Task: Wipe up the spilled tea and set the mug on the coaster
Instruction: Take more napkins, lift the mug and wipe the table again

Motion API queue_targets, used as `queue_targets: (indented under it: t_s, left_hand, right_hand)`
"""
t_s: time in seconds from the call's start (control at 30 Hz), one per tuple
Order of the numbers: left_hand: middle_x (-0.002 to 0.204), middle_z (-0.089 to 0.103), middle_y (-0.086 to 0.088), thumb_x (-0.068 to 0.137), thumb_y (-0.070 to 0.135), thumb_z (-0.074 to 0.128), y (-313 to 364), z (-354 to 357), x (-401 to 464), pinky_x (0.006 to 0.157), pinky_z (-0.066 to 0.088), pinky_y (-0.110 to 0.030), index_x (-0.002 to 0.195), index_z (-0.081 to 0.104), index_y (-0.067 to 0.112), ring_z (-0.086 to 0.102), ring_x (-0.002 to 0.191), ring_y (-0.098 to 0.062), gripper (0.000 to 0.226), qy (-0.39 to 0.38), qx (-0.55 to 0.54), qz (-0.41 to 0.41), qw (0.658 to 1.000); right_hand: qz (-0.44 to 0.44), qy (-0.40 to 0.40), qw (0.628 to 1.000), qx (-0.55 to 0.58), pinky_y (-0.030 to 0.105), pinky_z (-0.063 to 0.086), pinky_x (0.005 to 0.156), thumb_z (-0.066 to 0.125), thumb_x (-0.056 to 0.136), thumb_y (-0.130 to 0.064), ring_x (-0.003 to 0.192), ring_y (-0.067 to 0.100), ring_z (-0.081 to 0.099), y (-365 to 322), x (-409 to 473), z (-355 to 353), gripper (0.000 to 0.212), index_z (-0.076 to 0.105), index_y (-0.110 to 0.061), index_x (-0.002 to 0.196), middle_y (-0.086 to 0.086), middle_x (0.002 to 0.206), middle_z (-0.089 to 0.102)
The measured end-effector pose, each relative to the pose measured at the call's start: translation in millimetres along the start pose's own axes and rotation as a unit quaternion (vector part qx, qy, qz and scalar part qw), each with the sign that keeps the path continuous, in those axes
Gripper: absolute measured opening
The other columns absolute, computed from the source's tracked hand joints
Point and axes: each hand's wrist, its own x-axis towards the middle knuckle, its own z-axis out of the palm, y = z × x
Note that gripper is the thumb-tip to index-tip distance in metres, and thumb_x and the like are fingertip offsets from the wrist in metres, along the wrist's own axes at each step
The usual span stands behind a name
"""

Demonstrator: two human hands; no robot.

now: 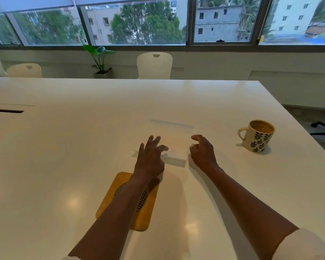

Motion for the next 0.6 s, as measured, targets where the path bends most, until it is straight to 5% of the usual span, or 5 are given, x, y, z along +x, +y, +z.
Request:
queue_targets:
  t_s: [0.13,0.33,0.5,0.6]
  left_hand:
    - [0.159,0.030,0.004,0.085,0.019,0.063,-12.1,0.3,10.5,0.123,0.006,-0.051,0.120,0.061,0.032,0.007,0.152,-0.020,0.037,-0.013,0.007,0.012,1.000]
    - [0.154,0.041,0.007,0.088,0.026,0.064,-25.2,4.0,20.3,0.122,0.010,-0.051,0.106,0.069,0.032,0.013,0.151,-0.018,0.019,-0.014,-0.006,0.029,0.999]
    - [0.153,0.042,0.008,0.091,0.028,0.060,-36.0,7.4,27.9,0.120,0.011,-0.051,0.108,0.070,0.028,0.014,0.151,-0.018,0.020,-0.015,-0.023,0.038,0.999]
    - [0.153,0.042,0.007,0.091,0.028,0.061,-41.2,5.9,33.6,0.120,0.011,-0.051,0.107,0.070,0.027,0.014,0.151,-0.018,0.019,-0.012,-0.026,0.048,0.998]
  right_hand:
    - [0.024,0.010,0.999,-0.030,0.037,0.047,0.098,0.059,0.087,-0.006,0.111,0.030,0.060,2.1,22.5,5.5,0.039,0.056,-0.008,0.126,0.014,0.126,0.061]
    - [0.094,-0.036,0.994,-0.033,0.033,0.042,0.098,0.069,0.084,-0.014,0.120,0.031,0.056,4.4,59.5,8.7,0.053,0.049,-0.005,0.132,0.017,0.130,0.061]
    - [0.104,-0.047,0.993,-0.037,0.030,0.044,0.090,0.073,0.081,-0.017,0.111,0.028,0.060,2.7,77.2,17.0,0.054,0.051,-0.005,0.129,0.012,0.118,0.066]
    - [0.099,-0.038,0.993,-0.049,0.036,0.048,0.085,0.070,0.080,-0.016,0.099,0.030,0.062,1.9,82.1,20.7,0.035,0.062,-0.005,0.112,0.012,0.103,0.069]
